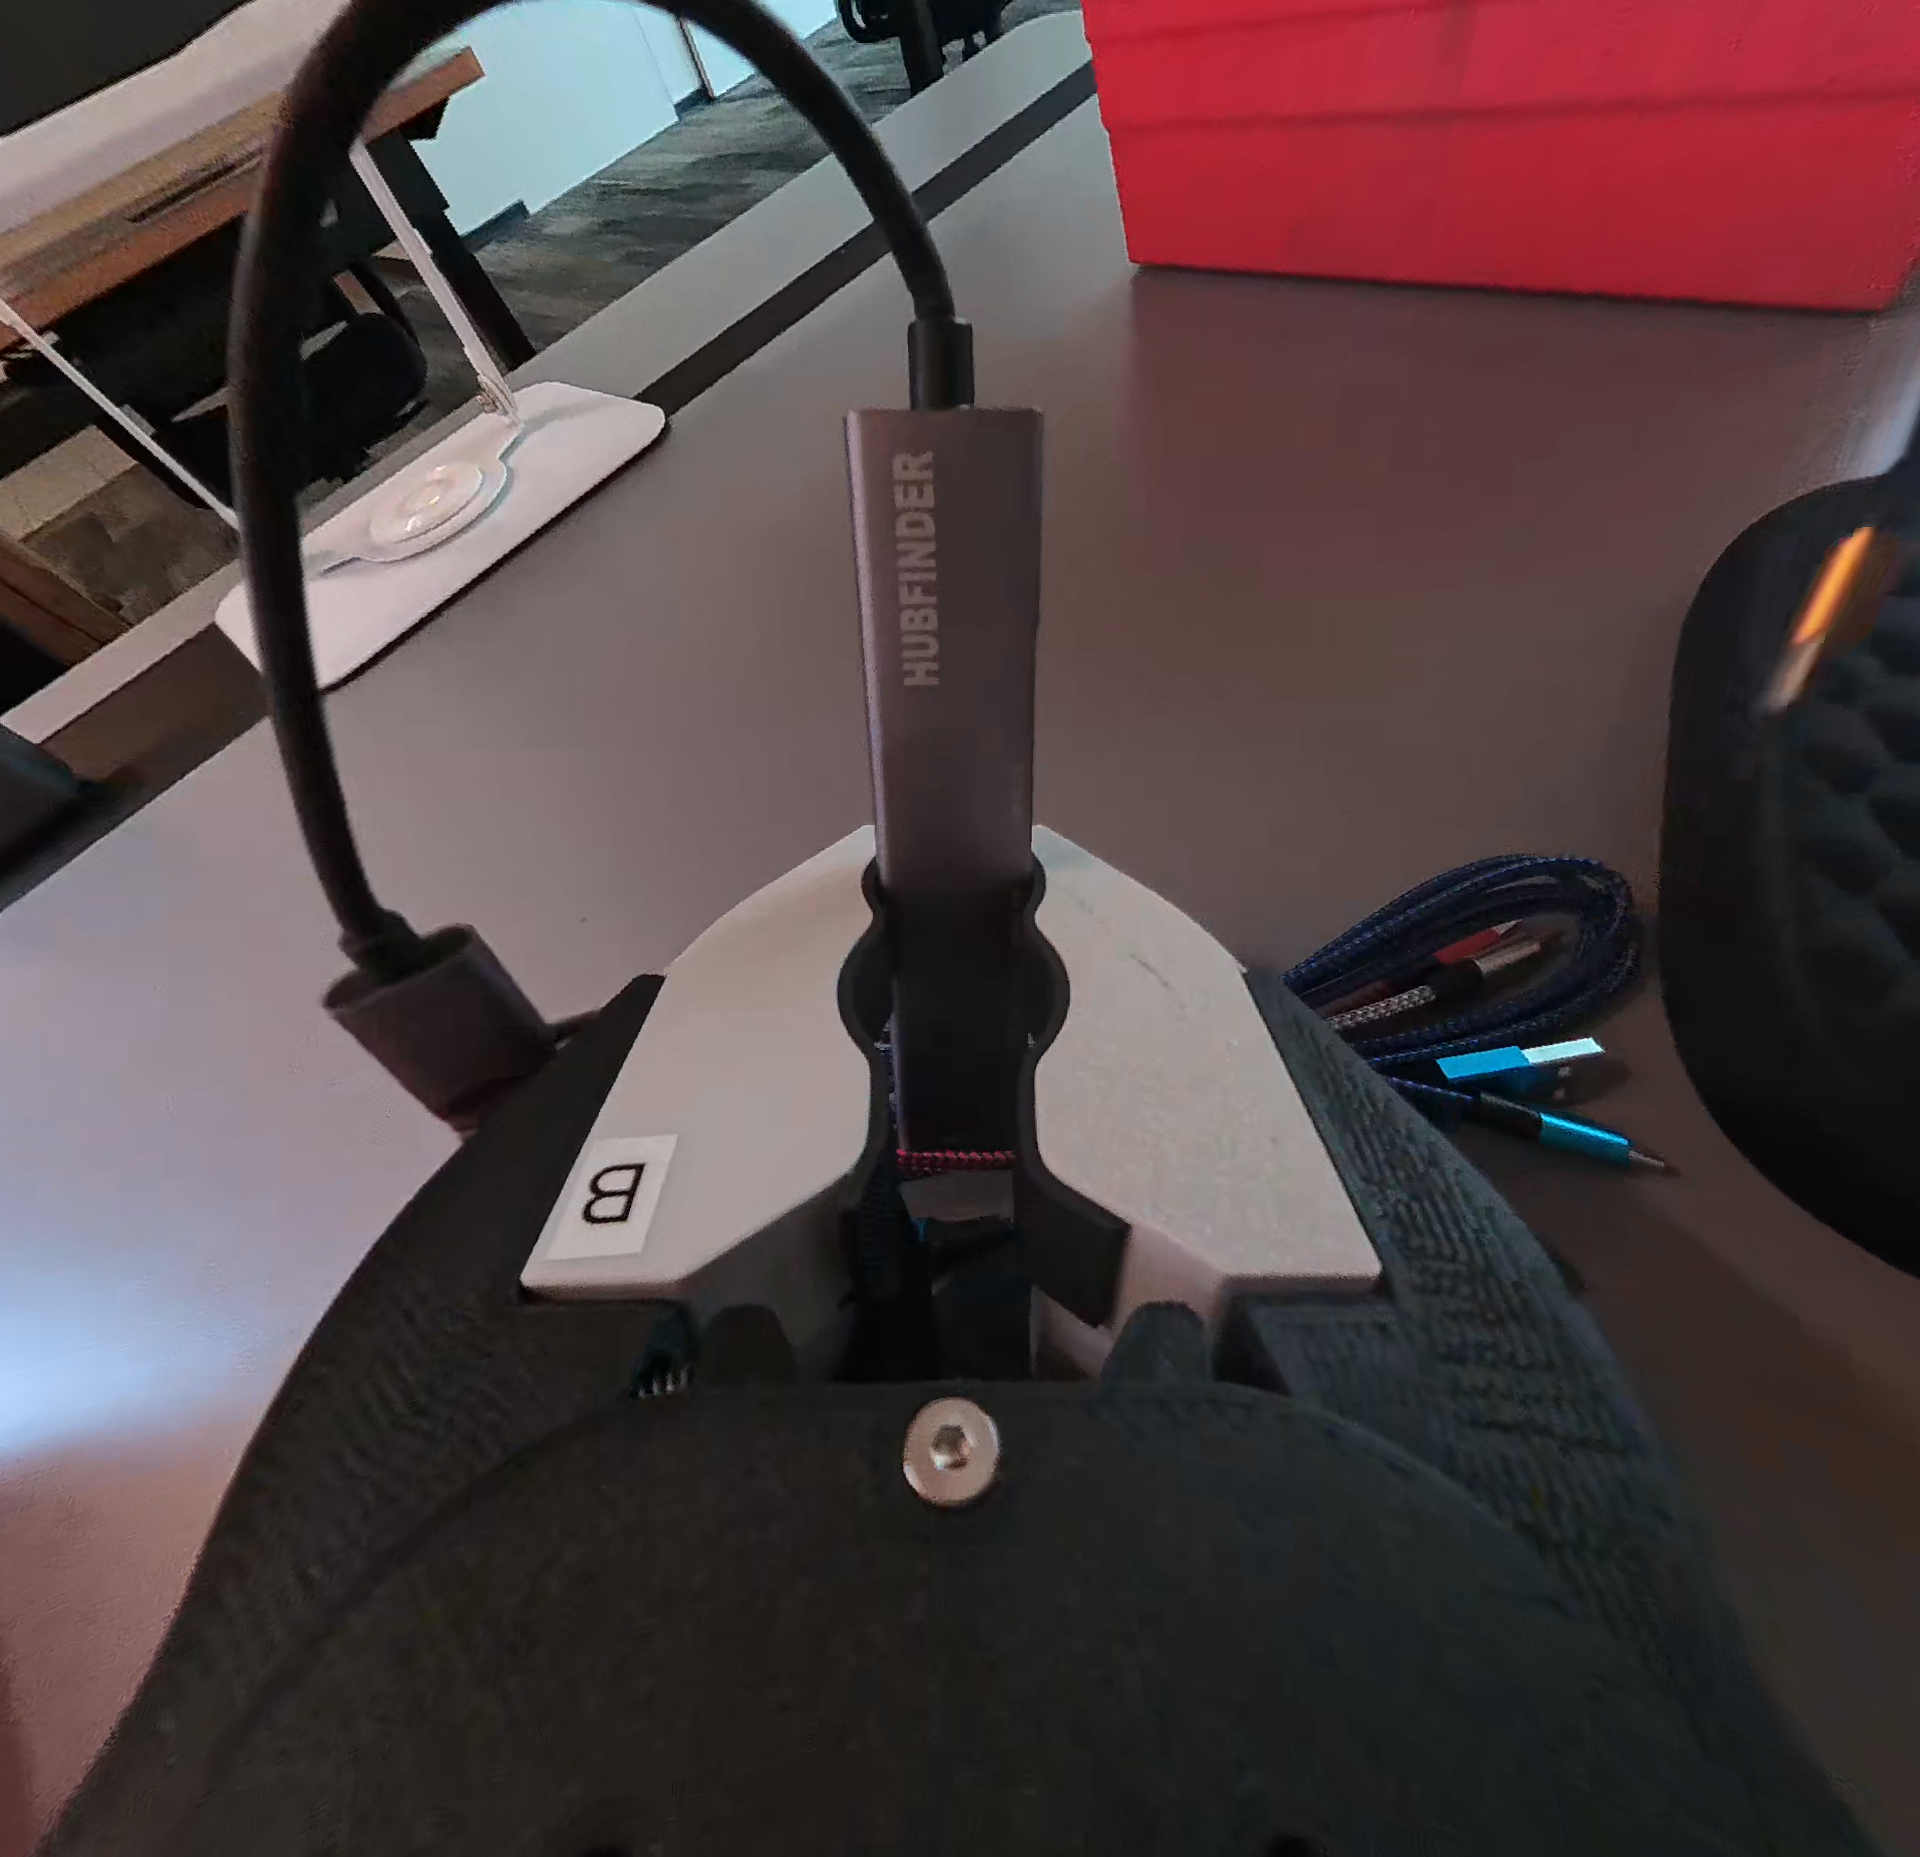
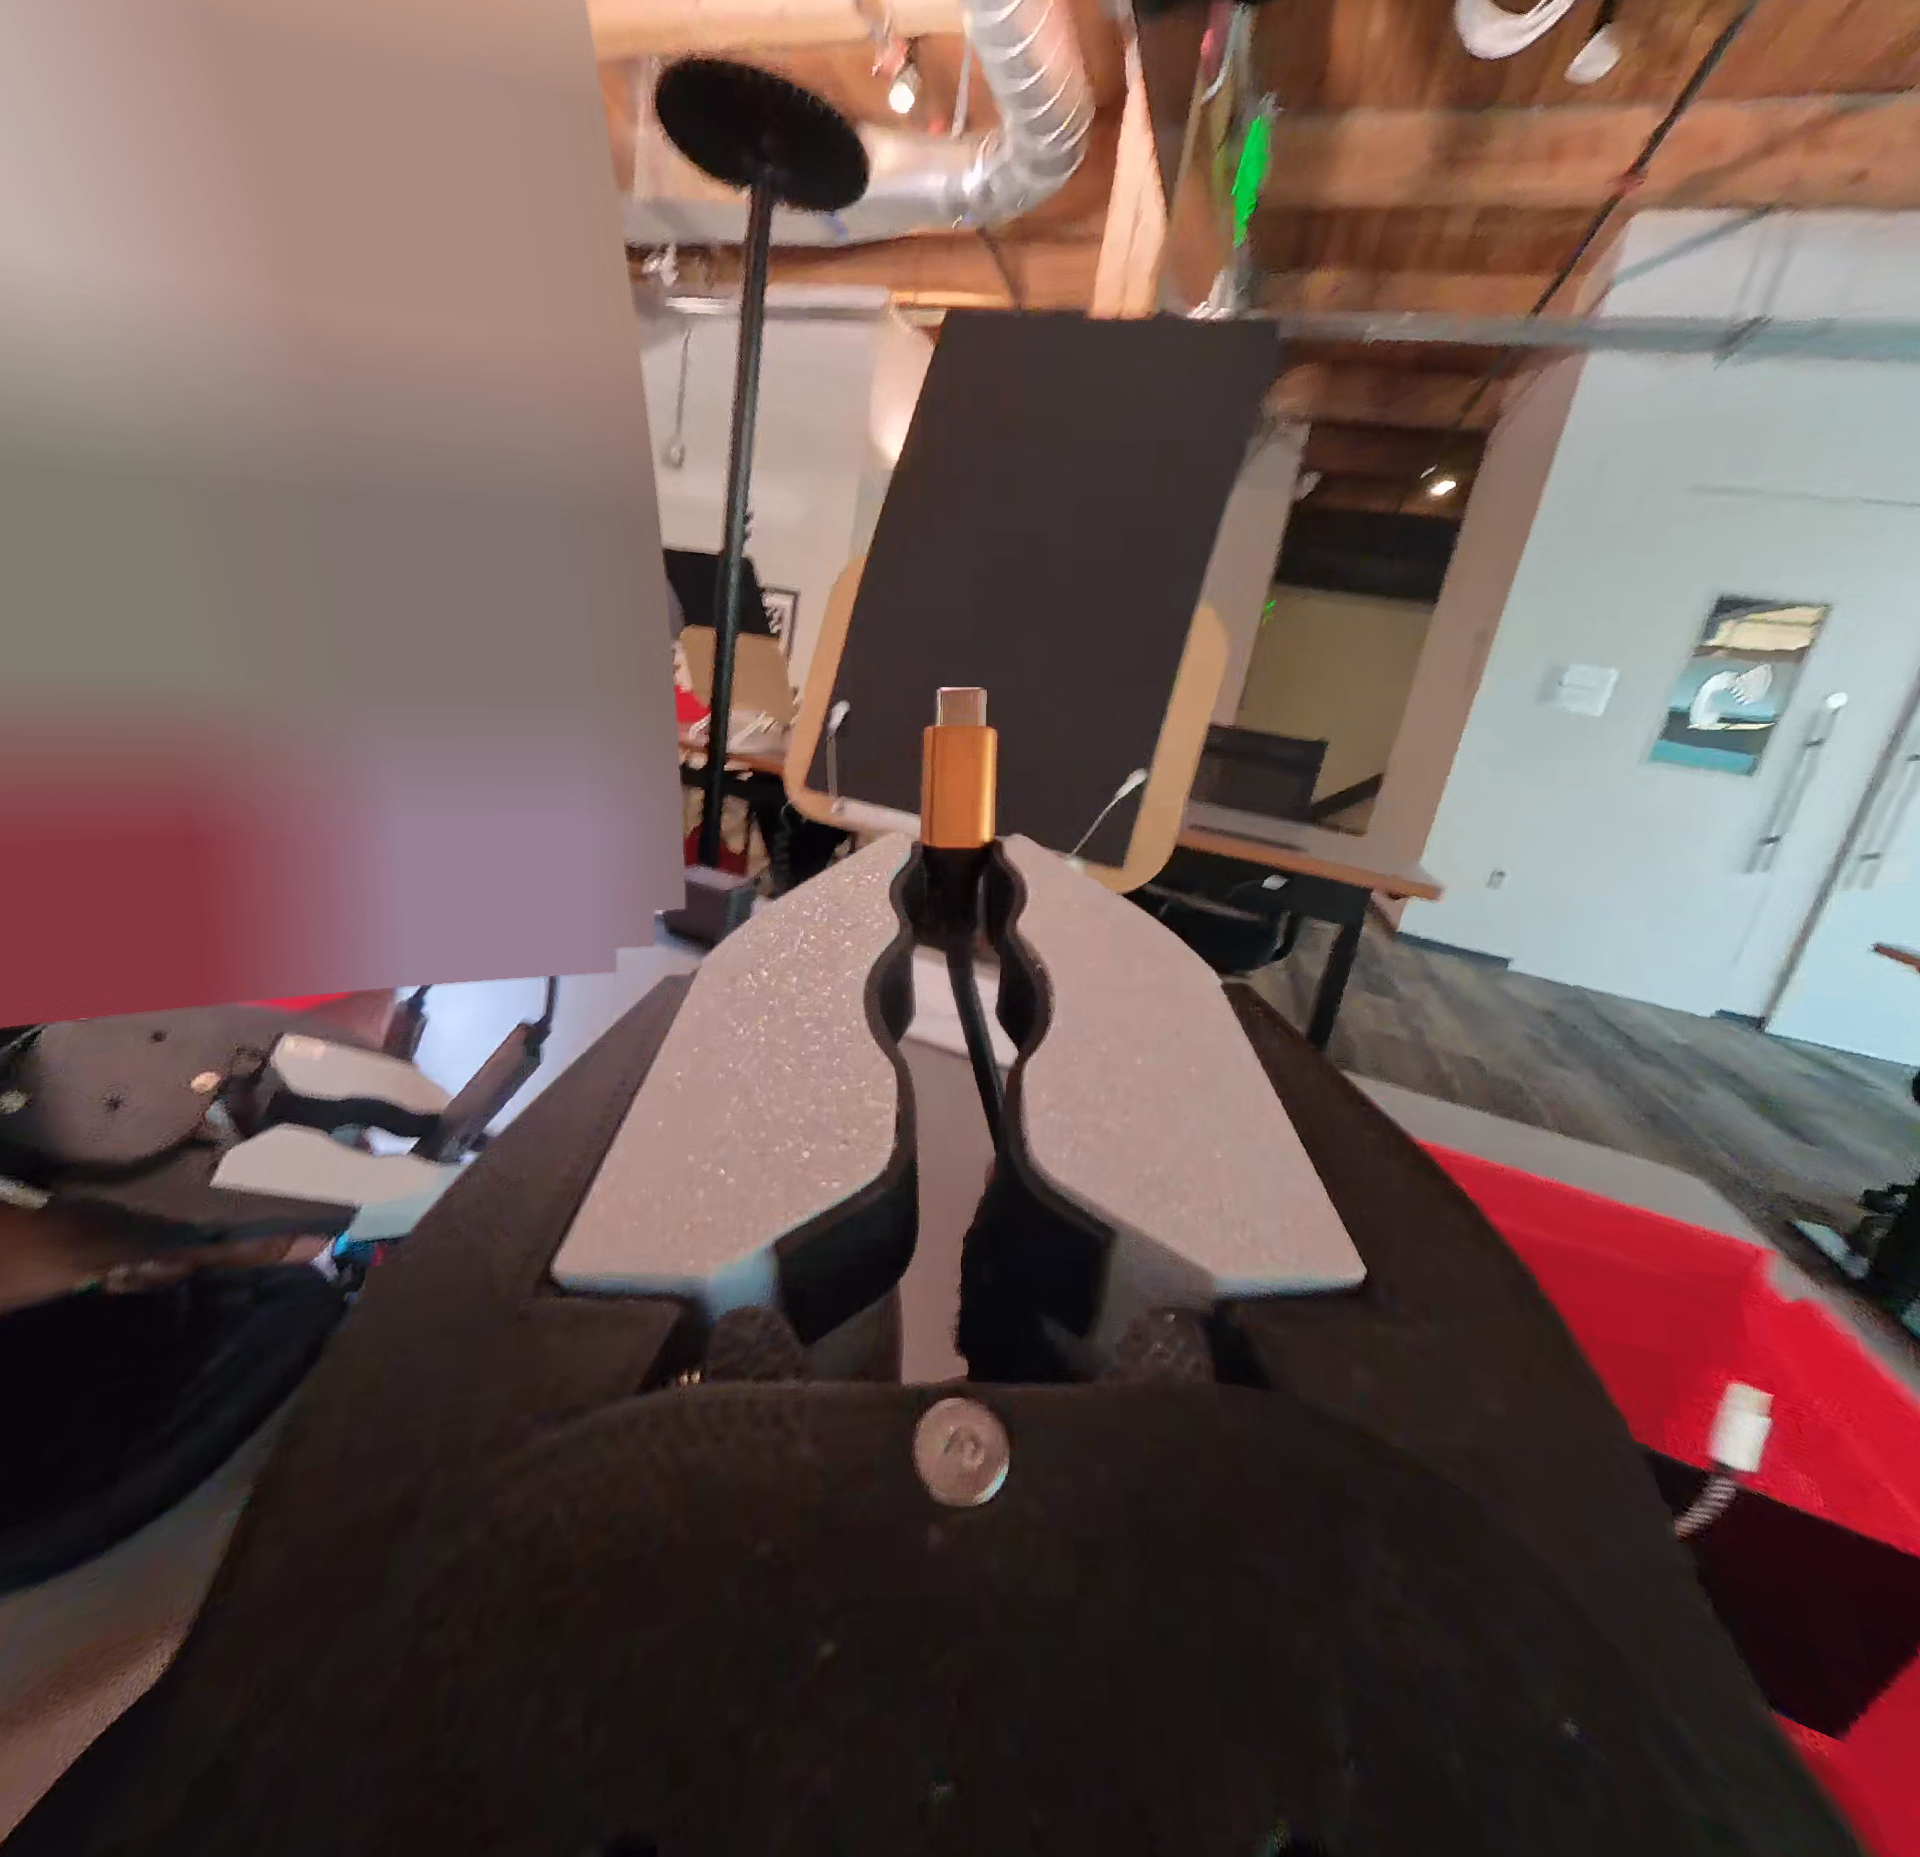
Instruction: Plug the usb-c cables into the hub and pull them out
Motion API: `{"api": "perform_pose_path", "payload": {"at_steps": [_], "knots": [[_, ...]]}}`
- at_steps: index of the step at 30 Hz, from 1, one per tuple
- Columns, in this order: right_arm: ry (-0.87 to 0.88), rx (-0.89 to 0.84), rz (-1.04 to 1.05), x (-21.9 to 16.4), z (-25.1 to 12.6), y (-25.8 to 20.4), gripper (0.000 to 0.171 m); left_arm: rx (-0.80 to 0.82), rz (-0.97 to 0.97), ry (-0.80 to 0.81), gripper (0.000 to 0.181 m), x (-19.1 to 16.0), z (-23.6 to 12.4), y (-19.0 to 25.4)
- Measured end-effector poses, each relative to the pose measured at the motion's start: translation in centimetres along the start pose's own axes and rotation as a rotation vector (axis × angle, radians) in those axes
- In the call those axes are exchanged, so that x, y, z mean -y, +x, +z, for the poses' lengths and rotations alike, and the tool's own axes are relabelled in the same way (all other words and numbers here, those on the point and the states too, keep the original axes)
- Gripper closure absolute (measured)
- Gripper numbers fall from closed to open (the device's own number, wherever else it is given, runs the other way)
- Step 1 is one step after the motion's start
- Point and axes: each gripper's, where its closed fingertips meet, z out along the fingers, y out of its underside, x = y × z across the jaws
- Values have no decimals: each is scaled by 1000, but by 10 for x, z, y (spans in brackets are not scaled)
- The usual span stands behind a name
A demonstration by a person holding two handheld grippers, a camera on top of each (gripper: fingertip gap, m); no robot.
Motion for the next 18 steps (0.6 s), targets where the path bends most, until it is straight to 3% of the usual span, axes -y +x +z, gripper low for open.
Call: {"api": "perform_pose_path", "payload": {"at_steps": [12, 18], "knots": [[216, -476, -313, 106, -40, 123, 161, 5, 31, 1, 161, 1, 0, 2], [323, -503, -273, 97, -25, 162, 161, 0, 32, -2, 161, 0, 0, 3]]}}
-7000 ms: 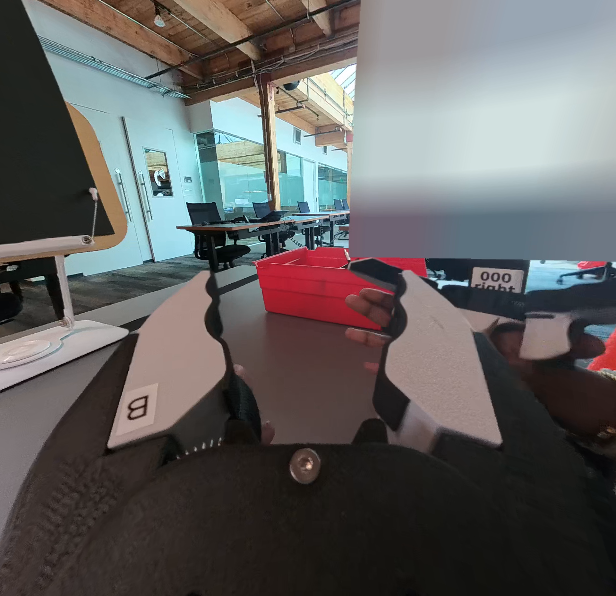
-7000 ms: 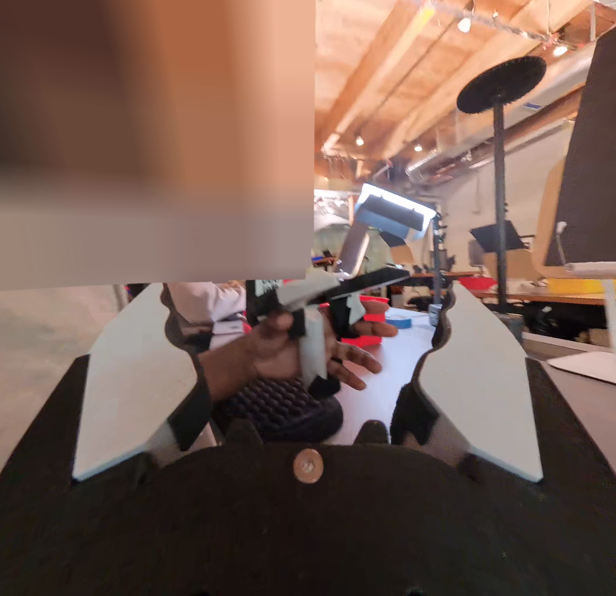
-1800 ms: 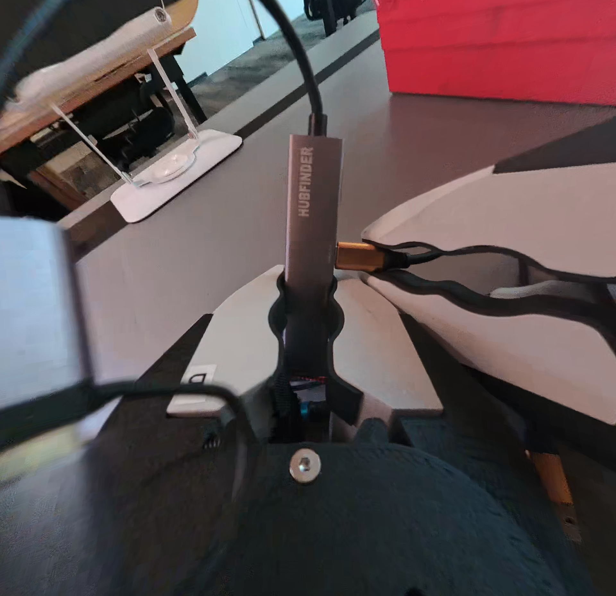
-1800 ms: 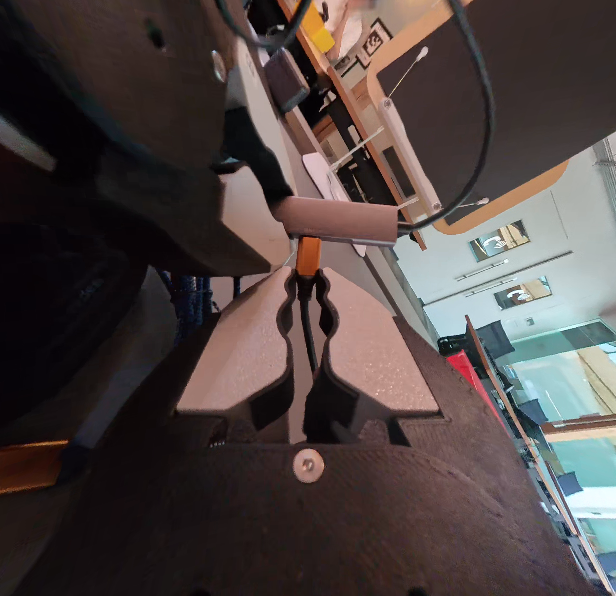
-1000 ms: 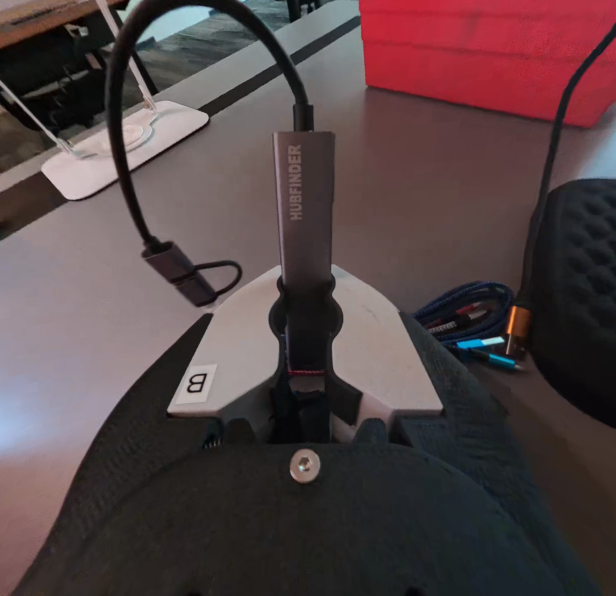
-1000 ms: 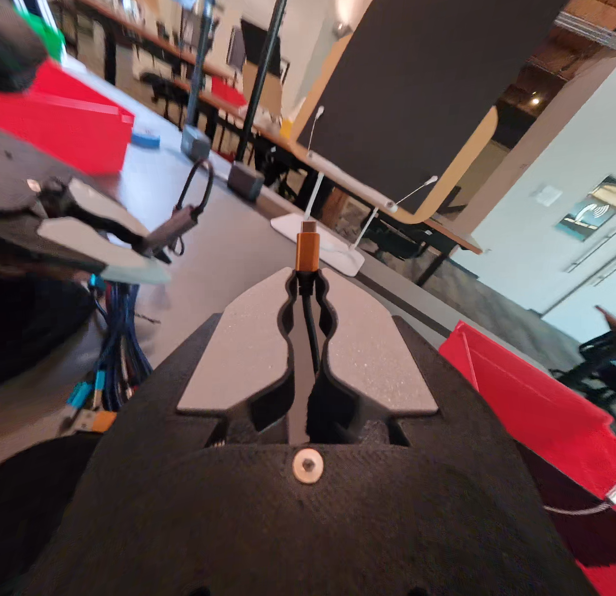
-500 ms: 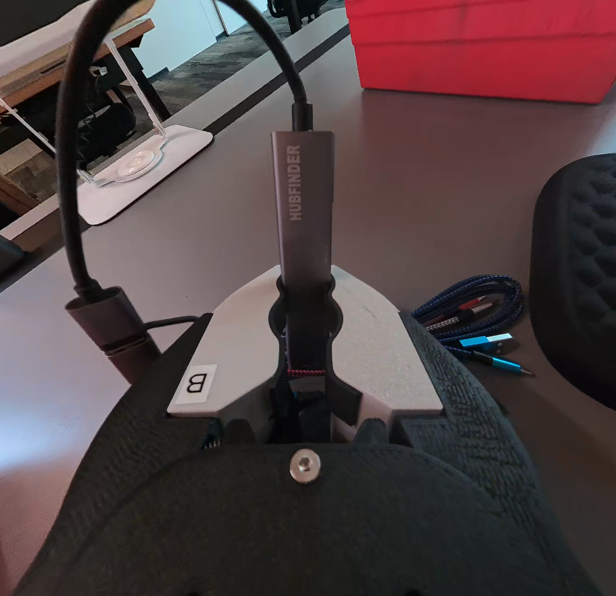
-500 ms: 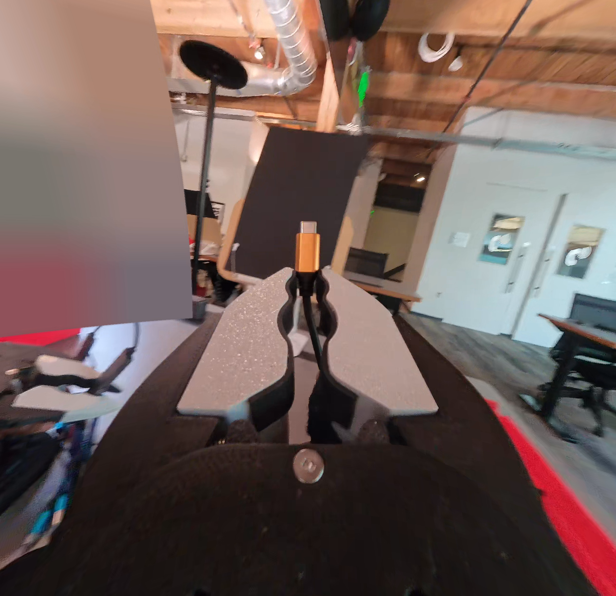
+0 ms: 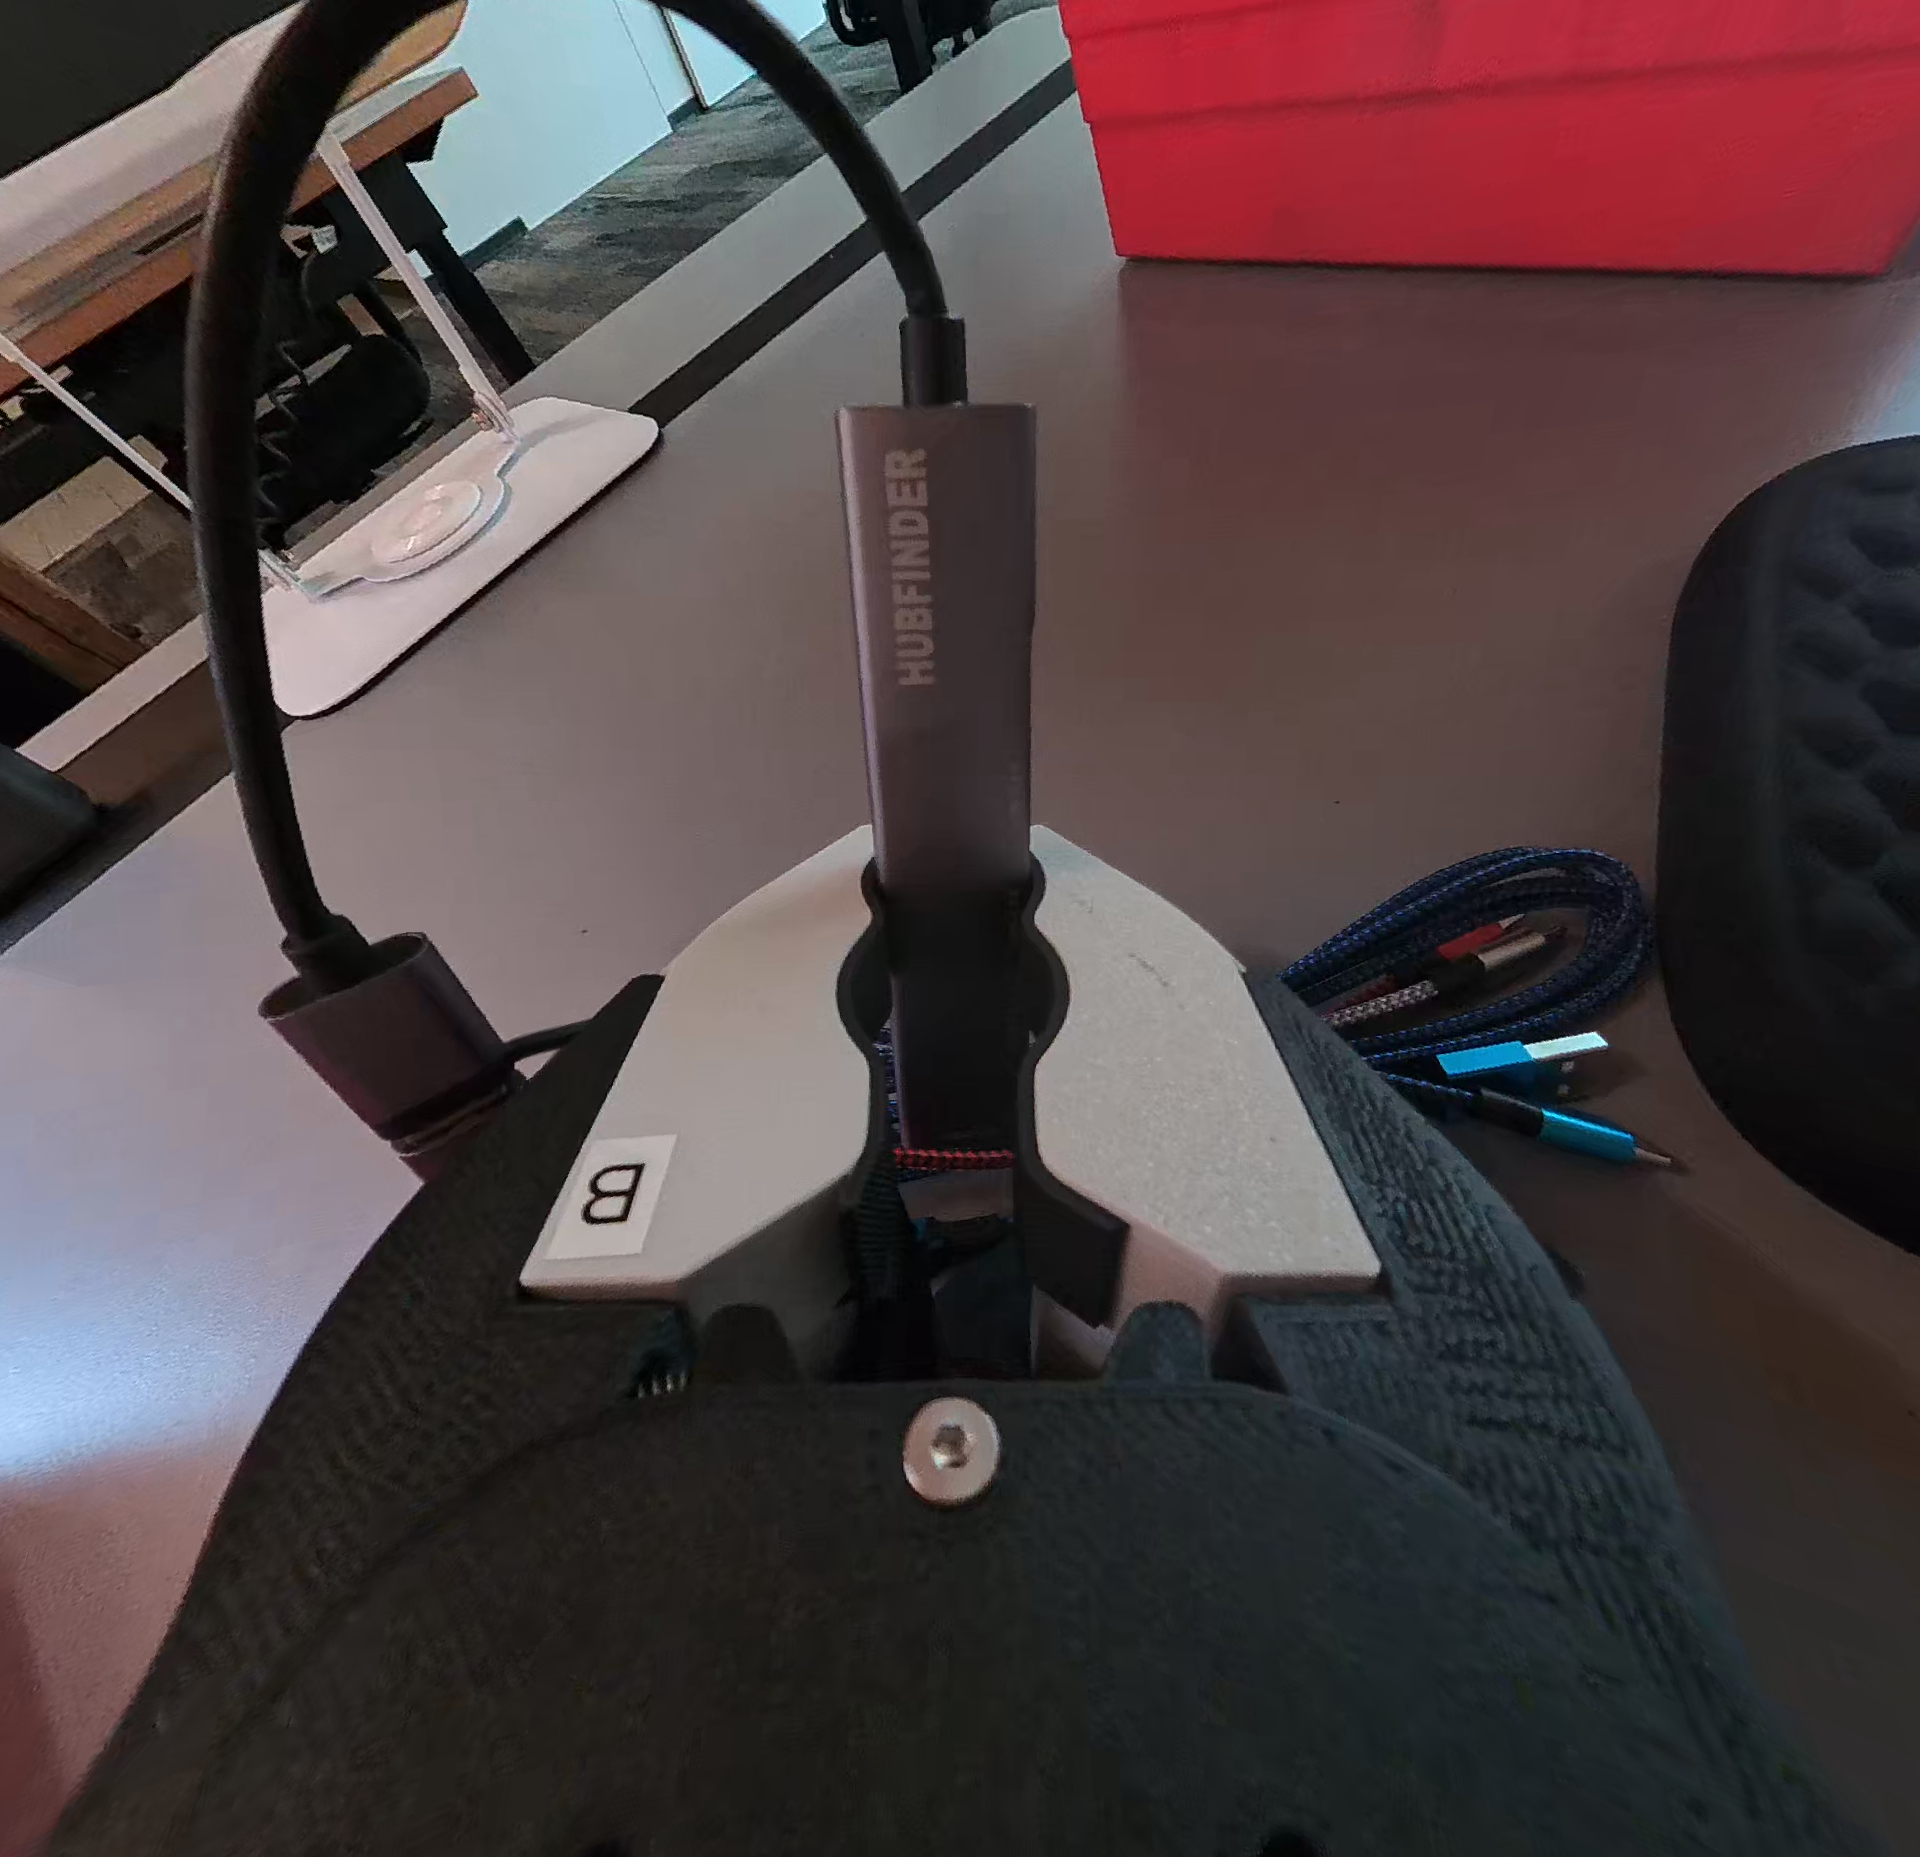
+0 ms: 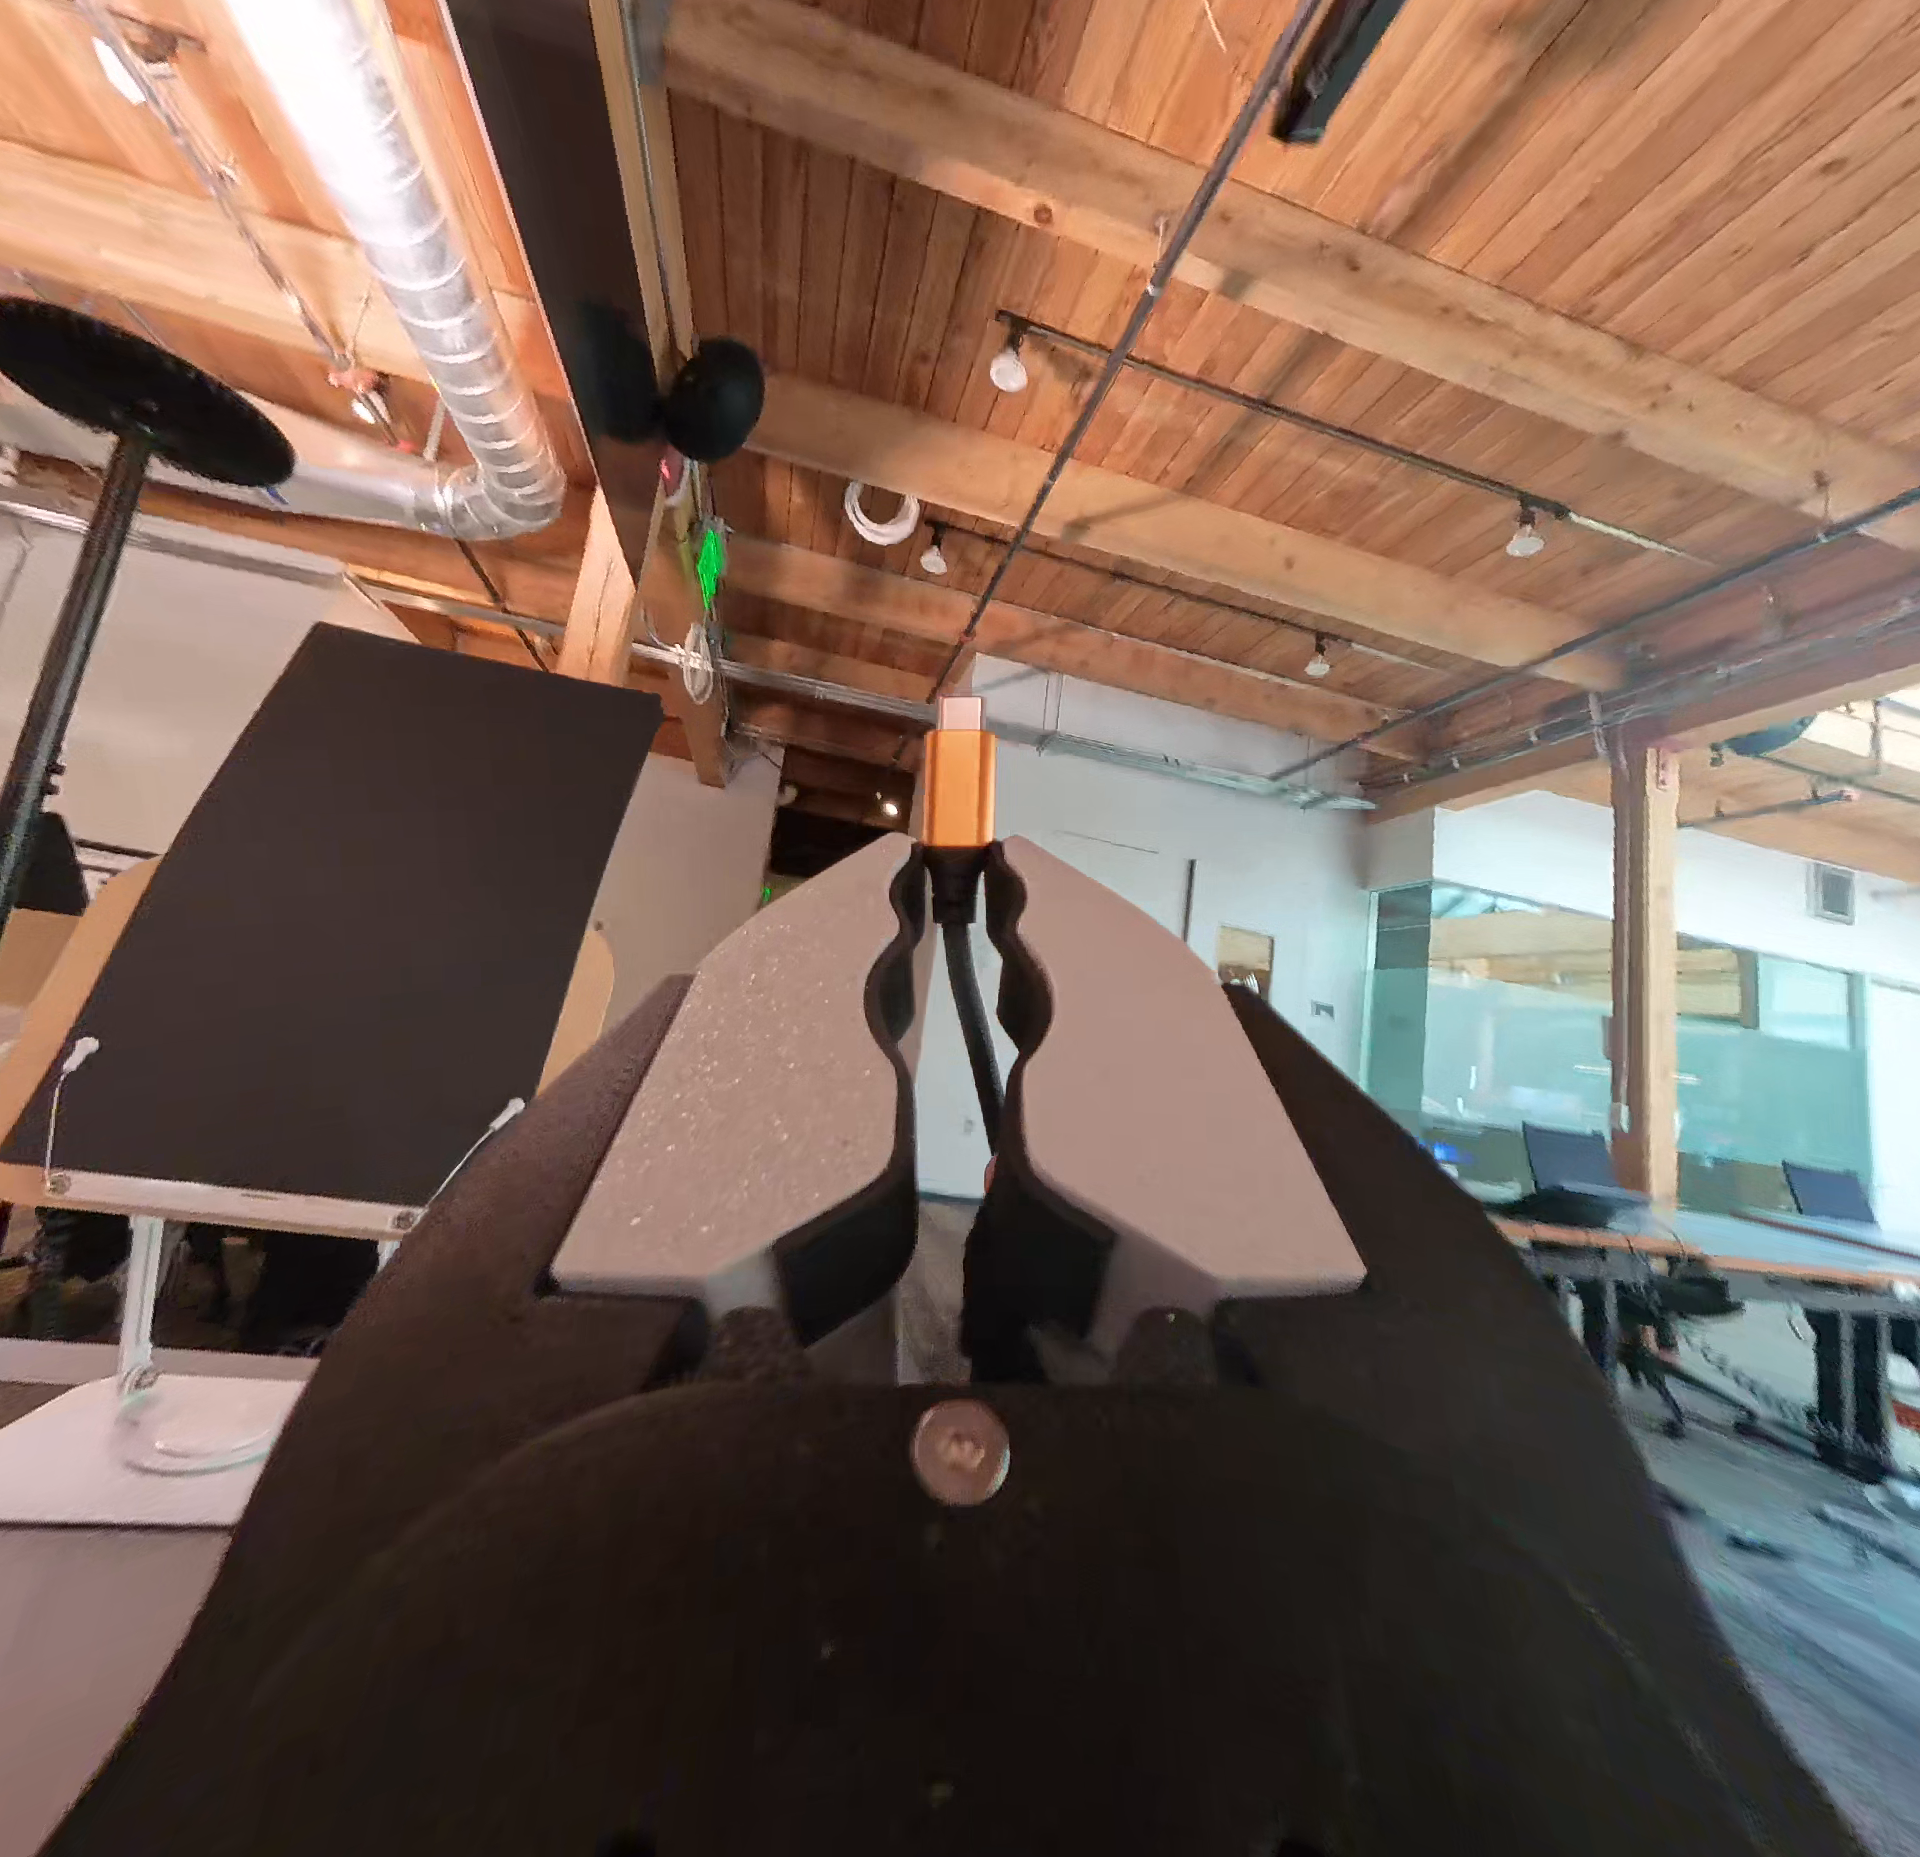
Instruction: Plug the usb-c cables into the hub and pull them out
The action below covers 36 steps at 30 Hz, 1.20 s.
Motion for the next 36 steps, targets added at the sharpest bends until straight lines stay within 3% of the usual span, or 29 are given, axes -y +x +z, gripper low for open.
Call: {"api": "perform_pose_path", "payload": {"at_steps": [5, 7, 10, 14, 18, 21, 24, 28, 32, 34, 36], "knots": [[130, -41, -29, -30, -5, 13, 161, -3, -4, -1, 161, 0, 0, 0], [95, -30, -52, -57, -13, 11, 161, -3, -4, -1, 161, 0, 0, 0], [-149, 76, -229, -125, -30, -6, 161, -4, -6, -3, 161, 0, 1, 0], [-611, 371, -417, -222, -71, -36, 160, -6, 0, -11, 161, -1, 2, 0], [-925, 630, -461, -273, -112, -50, 160, -2, 2, -14, 161, -2, 2, 0], [-1087, 673, -377, -290, -124, -52, 154, -3, 0, -16, 161, -2, 2, 0], [-1109, 636, -287, -287, -119, -54, 133, -2, -2, -16, 161, -2, 2, -1], [-1007, 536, -213, -263, -100, -53, 107, -2, -7, -17, 161, -3, 2, -1], [-763, 404, -167, -194, -72, -70, 112, 4, -40, -22, 161, -4, 3, -5], [-596, 484, -83, -144, -71, -117, 121, 7, -63, -30, 161, -5, 3, -7], [-517, 678, 3, -111, -91, -189, 128, 9, -85, -44, 161, -6, 5, -9]]}}
